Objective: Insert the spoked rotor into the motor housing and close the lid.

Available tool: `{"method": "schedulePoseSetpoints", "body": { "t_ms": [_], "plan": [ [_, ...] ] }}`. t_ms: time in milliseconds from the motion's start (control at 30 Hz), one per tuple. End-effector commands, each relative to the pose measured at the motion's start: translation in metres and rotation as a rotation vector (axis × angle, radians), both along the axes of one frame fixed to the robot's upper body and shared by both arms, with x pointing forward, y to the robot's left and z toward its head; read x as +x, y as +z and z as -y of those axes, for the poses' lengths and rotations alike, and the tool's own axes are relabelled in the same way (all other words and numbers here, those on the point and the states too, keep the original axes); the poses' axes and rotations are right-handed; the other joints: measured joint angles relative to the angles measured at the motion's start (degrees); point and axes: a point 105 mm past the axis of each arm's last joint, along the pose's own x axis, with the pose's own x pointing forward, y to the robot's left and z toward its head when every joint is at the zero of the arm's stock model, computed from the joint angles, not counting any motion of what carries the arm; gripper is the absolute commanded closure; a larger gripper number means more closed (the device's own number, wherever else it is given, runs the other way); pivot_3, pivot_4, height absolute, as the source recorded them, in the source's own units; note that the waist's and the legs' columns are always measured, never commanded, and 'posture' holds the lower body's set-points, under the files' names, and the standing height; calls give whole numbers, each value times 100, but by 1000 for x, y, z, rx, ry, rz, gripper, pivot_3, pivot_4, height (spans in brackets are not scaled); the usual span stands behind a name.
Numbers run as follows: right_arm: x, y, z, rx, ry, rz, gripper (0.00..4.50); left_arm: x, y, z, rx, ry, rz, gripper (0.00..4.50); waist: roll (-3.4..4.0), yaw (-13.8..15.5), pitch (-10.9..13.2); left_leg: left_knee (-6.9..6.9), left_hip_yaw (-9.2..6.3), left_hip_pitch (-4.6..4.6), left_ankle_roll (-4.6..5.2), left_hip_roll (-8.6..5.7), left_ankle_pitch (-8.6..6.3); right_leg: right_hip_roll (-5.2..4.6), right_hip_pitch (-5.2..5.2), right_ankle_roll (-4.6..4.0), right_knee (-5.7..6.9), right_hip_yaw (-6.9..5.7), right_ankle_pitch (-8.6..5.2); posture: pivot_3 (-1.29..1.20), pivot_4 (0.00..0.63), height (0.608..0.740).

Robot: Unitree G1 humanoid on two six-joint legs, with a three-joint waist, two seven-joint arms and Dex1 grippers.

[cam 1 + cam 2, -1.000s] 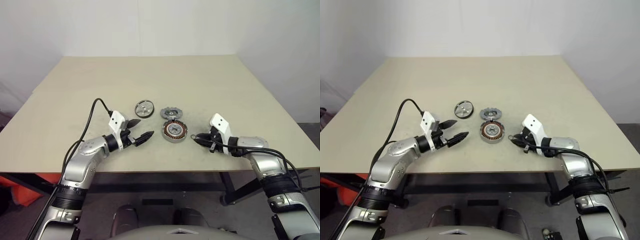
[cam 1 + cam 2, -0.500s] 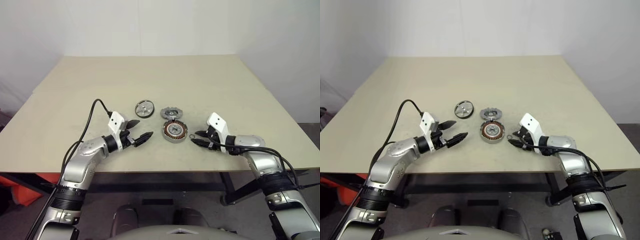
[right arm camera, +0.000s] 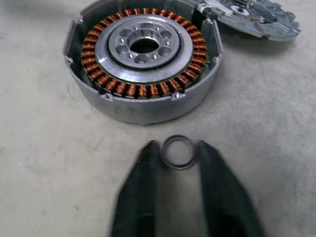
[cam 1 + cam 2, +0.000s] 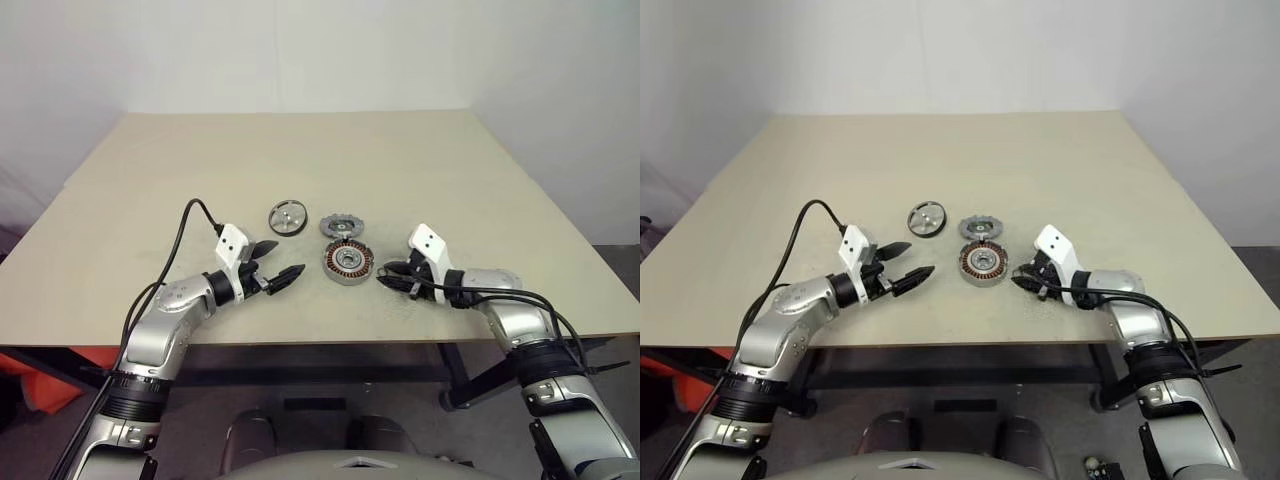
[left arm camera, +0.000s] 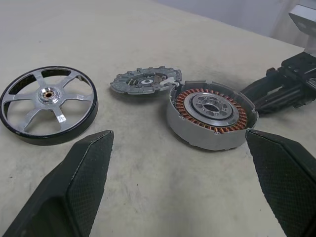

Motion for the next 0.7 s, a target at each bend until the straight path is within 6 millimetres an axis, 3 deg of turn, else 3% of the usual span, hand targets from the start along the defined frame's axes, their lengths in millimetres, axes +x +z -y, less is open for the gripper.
{"method": "schedulePoseSetpoints", "body": {
  "t_ms": [33,300,433,700],
  "plan": [
    [6,9,3,-12,-17,30,3781,0,15,1,0,-8,61,0,0,4,0,0,0,0,0,0,0,0,0,0,0,0,0,0,0,740],
    [21,49,7,34,-66,151,3781,0,15,2,-3,-10,59,0,0,16,0,2,0,-3,0,-1,0,-1,-1,0,0,1,0,0,0,740],
    [20,60,-9,42,-15,186,3781,0,15,3,-4,-17,59,0,1,20,0,-2,0,-4,0,1,0,1,-3,-1,0,1,0,0,0,740],
    [14,58,-40,80,71,164,3781,-1,15,4,-2,-15,61,0,1,19,0,-3,0,-5,0,0,0,0,-4,-2,-1,1,-1,0,0,740]
  ]
}}
